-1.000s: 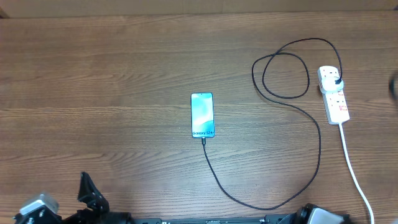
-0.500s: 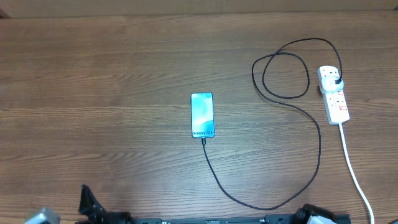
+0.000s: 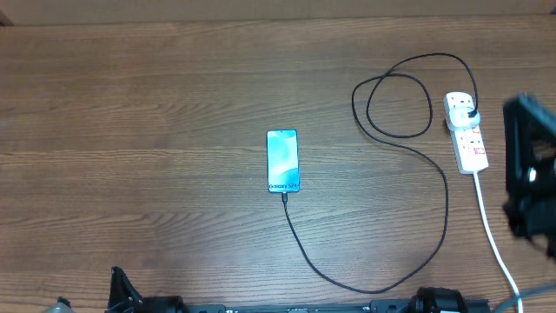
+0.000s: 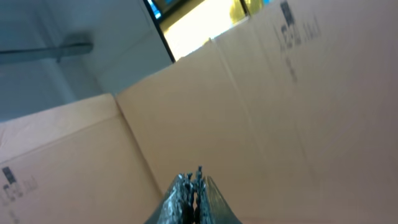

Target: Plug charger to phone and switch on socket

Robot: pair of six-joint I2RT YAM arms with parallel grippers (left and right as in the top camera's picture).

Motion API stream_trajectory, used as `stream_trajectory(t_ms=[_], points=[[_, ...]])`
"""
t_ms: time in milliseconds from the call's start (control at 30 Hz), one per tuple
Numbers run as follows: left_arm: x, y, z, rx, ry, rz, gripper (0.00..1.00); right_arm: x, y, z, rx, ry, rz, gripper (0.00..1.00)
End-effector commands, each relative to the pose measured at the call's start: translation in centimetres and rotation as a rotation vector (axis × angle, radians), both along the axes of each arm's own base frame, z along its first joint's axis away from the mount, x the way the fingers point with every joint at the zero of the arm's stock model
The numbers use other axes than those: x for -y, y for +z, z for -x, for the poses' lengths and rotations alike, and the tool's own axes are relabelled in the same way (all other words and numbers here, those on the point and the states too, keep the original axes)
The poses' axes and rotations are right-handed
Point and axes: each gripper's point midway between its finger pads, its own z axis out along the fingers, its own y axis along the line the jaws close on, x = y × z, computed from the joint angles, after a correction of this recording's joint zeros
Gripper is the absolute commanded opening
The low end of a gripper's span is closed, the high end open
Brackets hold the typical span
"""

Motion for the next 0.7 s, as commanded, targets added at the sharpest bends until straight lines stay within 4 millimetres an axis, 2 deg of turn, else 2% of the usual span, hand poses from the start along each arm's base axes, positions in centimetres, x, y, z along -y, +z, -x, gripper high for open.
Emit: stream_trajectory(t_ms=[0,100,133,233,467,567,667], points=[[-0.2,0.9,0.0,0.043,0.024,0.011,1.0,0.3,-0.2,2.7,0.112,-0.036,0.012,0.08],[-0.2,2.9,-0.9,0.153,0.033,0.053,1.0,0.2,-0.2,4.5,0.188,-0.036,0.015,0.08],[-0.2,4.0,-1.8,0.227,0.04,0.094,1.0,0.1,0.0,5.6,0.221,-0.036,0.017,0.08],[0.3,4.7,-4.2,0.306,0.009,0.142,1.0,-0.1,0.4,7.8,0.273,-0.037,0.02,0.08],[1.7,1.7,-11.6,0.377,-0.081,0.156,1.0,-0.4,0.9,13.3,0.395,-0.04,0.026,0.09],[1.9,0.7,-14.2,0.46,-0.1,0.154,1.0,-0.6,1.0,15.6,0.445,-0.041,0.028,0.09],[1.8,-0.9,-16.0,0.531,-0.103,0.149,1.0,-0.7,0.9,17.2,0.478,-0.04,0.03,0.09]])
